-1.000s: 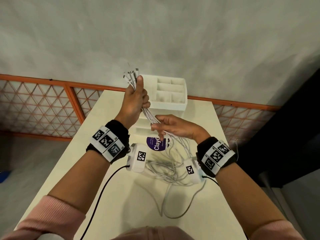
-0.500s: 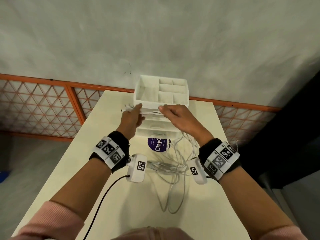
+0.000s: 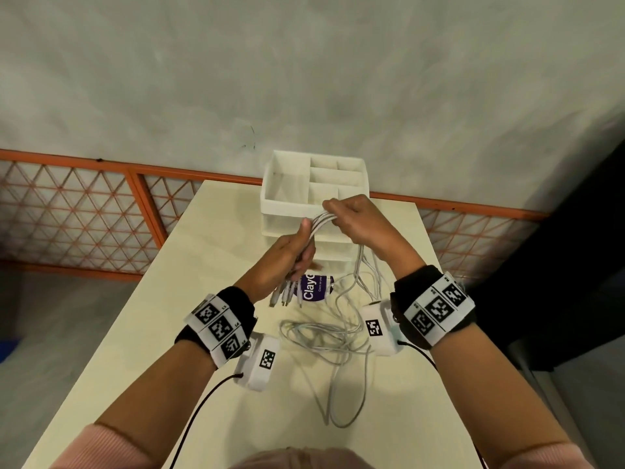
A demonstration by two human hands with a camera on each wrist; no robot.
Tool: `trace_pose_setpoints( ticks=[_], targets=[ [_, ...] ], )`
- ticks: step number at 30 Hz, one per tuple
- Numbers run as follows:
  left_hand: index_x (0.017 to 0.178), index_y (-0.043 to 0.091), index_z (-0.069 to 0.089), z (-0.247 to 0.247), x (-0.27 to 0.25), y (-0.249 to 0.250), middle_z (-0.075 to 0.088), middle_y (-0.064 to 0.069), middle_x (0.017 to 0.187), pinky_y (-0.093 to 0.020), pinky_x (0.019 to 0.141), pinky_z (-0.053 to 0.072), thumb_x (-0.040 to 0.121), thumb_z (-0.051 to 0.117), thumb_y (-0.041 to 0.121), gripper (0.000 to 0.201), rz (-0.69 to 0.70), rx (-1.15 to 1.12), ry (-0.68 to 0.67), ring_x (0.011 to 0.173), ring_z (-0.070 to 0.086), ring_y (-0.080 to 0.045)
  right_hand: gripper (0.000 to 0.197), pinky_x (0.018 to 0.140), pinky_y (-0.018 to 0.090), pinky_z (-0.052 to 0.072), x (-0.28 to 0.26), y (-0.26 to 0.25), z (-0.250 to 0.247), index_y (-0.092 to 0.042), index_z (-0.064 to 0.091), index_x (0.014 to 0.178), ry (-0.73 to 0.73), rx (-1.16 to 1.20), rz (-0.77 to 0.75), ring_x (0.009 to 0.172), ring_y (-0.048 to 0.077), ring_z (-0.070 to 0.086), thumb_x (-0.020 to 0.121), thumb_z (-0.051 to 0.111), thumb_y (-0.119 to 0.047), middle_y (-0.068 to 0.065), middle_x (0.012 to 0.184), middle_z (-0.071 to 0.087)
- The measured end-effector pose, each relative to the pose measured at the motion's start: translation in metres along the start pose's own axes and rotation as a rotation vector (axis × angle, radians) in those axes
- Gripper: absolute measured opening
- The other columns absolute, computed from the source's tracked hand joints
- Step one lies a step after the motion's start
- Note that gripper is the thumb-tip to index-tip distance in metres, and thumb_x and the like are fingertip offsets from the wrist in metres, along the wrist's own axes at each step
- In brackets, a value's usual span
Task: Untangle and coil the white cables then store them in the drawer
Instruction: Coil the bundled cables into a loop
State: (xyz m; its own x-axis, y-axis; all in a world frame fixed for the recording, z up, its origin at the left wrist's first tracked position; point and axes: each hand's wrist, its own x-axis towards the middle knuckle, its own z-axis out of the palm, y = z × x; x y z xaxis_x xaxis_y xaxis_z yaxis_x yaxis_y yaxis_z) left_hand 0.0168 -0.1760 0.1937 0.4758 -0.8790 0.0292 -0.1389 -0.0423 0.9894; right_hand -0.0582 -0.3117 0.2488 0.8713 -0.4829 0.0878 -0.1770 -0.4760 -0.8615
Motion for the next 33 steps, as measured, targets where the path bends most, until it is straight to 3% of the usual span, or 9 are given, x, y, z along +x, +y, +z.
trace_pose_setpoints(
  ticks=[3, 5, 8, 14, 17, 20, 26, 29, 33],
  targets=[
    [0.062, 0.019, 0.029, 0.003, -0.004, 0.001, 0.020, 0.005, 0.054, -0.021, 0.044, 0.028, 0.093, 0.030, 0.057, 0.049, -0.042, -0.168, -0.047, 0.045, 0.017, -0.011, 0.044, 0.041, 0.020, 0.029, 0.001, -0.003, -0.011, -0.014, 0.043, 0.048, 0.014, -0.001, 0.043, 0.032, 0.005, 0.022, 0.089, 0.052, -0.026, -0.010, 0.034, 0.031],
    [0.066, 0.019, 0.032, 0.005, -0.003, 0.004, 0.019, 0.004, 0.057, -0.021, 0.042, 0.021, 0.092, 0.031, 0.057, 0.046, -0.033, -0.171, -0.068, 0.047, 0.016, -0.011, 0.043, 0.037, 0.018, 0.021, 0.002, -0.001, -0.014, -0.014, 0.044, 0.049, 0.011, 0.005, 0.085, 0.031, 0.005, 0.022, 0.090, 0.050, -0.027, -0.010, 0.031, 0.033],
    [0.080, 0.017, 0.035, 0.008, -0.002, 0.004, 0.023, 0.005, 0.061, -0.023, 0.044, 0.020, 0.095, 0.033, 0.051, 0.037, 0.027, -0.050, -0.065, 0.049, 0.018, -0.009, 0.043, 0.037, 0.019, 0.019, 0.003, 0.000, -0.016, -0.019, 0.039, 0.049, 0.009, 0.043, 0.134, 0.035, 0.007, 0.020, 0.090, 0.046, -0.027, -0.011, 0.038, 0.030],
    [0.069, 0.025, 0.038, 0.005, 0.003, 0.016, 0.027, 0.011, 0.054, -0.021, 0.040, 0.016, 0.100, 0.034, 0.039, 0.034, 0.116, -0.105, 0.076, 0.044, 0.019, -0.006, 0.046, 0.039, 0.022, 0.016, 0.005, 0.007, -0.019, -0.018, 0.034, 0.050, -0.114, 0.126, 0.166, 0.038, 0.010, 0.018, 0.094, 0.032, -0.028, -0.007, 0.040, 0.027],
    [0.073, 0.024, 0.041, -0.001, 0.009, 0.030, 0.028, 0.012, 0.052, -0.019, 0.040, 0.021, 0.102, 0.033, 0.034, 0.032, 0.182, -0.140, 0.179, 0.043, 0.021, -0.006, 0.057, 0.042, 0.022, 0.026, 0.002, 0.023, -0.009, -0.015, 0.032, 0.049, -0.186, 0.143, 0.152, 0.038, 0.012, 0.024, 0.100, 0.022, -0.039, -0.001, 0.043, 0.025],
    [0.072, 0.023, 0.038, -0.011, 0.012, 0.032, 0.029, 0.013, 0.051, -0.017, 0.040, 0.026, 0.102, 0.032, 0.034, 0.033, 0.212, -0.179, 0.251, 0.043, 0.023, -0.004, 0.058, 0.057, 0.024, 0.036, -0.006, 0.037, -0.001, -0.016, 0.032, 0.052, -0.137, 0.155, 0.144, 0.044, 0.011, 0.031, 0.100, 0.021, -0.046, -0.002, 0.048, 0.028],
    [0.072, 0.024, 0.033, 0.005, 0.017, 0.009, 0.030, 0.014, 0.049, -0.017, 0.042, 0.026, 0.102, 0.031, 0.036, 0.032, 0.156, -0.163, 0.242, 0.045, 0.024, -0.003, 0.052, 0.042, 0.023, 0.015, -0.004, 0.023, 0.015, -0.019, 0.027, 0.052, 0.101, 0.323, 0.179, 0.038, 0.009, 0.017, 0.100, 0.026, -0.040, -0.004, 0.048, 0.022],
    [0.076, 0.020, 0.038, 0.018, 0.021, 0.006, 0.034, 0.014, 0.046, -0.020, 0.043, 0.026, 0.101, 0.035, 0.030, 0.027, 0.168, -0.176, 0.226, 0.043, 0.025, -0.004, 0.045, 0.041, 0.021, 0.017, -0.002, 0.016, 0.023, -0.017, 0.033, 0.058, 0.091, 0.305, 0.192, 0.033, 0.008, 0.024, 0.100, 0.025, -0.031, -0.006, 0.042, 0.029],
    [0.086, 0.019, 0.054, 0.028, 0.024, 0.005, 0.043, 0.013, 0.044, -0.019, 0.040, 0.026, 0.099, 0.043, 0.027, 0.019, 0.201, -0.153, 0.237, 0.039, 0.030, -0.002, 0.031, 0.039, 0.022, 0.026, 0.000, 0.020, 0.034, -0.015, 0.040, 0.080, 0.075, 0.181, 0.203, 0.044, 0.009, 0.034, 0.101, 0.024, -0.032, -0.002, 0.058, 0.036]
  ],
)
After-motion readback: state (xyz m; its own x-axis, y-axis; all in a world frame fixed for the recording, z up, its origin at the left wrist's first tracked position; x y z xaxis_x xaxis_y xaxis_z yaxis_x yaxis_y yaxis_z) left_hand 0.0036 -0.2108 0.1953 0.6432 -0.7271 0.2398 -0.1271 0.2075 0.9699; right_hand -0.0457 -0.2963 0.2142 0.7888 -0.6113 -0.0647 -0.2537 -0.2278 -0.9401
